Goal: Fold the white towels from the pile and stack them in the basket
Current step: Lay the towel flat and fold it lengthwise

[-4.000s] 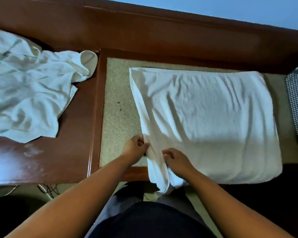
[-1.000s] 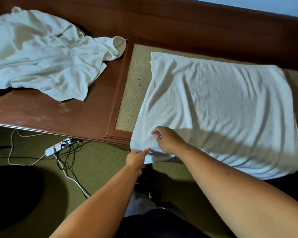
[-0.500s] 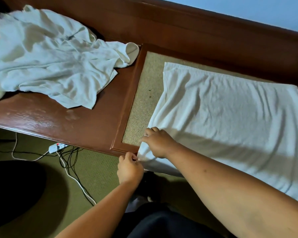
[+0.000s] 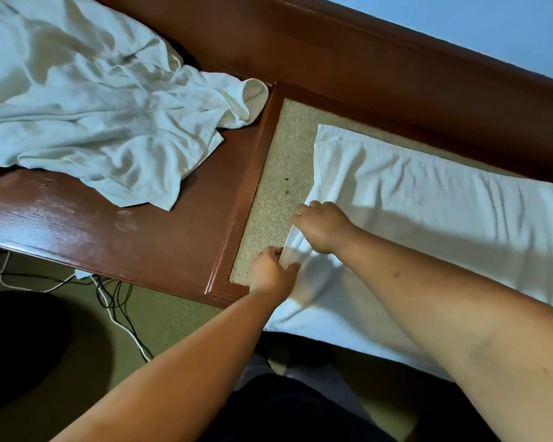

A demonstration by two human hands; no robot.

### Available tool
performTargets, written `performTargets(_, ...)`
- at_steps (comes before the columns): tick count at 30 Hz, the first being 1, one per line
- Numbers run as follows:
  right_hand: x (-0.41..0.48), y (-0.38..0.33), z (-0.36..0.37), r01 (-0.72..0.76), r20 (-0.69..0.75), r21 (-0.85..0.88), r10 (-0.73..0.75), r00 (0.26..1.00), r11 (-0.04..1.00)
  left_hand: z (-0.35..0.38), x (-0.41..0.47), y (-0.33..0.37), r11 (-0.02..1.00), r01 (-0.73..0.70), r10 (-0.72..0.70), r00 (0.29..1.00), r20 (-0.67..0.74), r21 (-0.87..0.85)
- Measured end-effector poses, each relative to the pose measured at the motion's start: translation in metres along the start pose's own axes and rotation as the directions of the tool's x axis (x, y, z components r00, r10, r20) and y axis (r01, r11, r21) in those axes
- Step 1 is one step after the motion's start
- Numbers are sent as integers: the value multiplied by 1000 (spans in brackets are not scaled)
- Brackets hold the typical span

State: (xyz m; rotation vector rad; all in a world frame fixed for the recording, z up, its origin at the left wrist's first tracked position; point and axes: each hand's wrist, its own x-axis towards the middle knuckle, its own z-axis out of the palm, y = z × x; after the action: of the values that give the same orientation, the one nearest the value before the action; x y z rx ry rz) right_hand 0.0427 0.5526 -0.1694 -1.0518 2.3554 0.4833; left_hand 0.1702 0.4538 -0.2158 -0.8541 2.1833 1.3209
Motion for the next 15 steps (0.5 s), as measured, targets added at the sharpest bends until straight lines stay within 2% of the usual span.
performTargets(3,9,15,-8,-20,54,-144,28,998,989,4,10,14,995,60,-67,993,97,82)
performTargets(6,16,29,-12,3,85,-219,16,996,976,-1,24,22,965,11,-64,978,197,261)
performTargets(8,20,35,-13,56,80,-229,-39,996,972,-11,31,27,960,-9,-48,979,199,280)
performTargets(11,30,45,-15,25,-111,-79,-34,993,997,-27,38,25,979,53,-73,993,91,198)
performTargets(12,33,47,-16,29,-128,-12,-30,991,1000,-30,38,24,976,72,-86,995,59,207)
performTargets(15,42,51,-19,38,-11,287,-36,999,957,-33,39,22,953,55,-85,992,91,297)
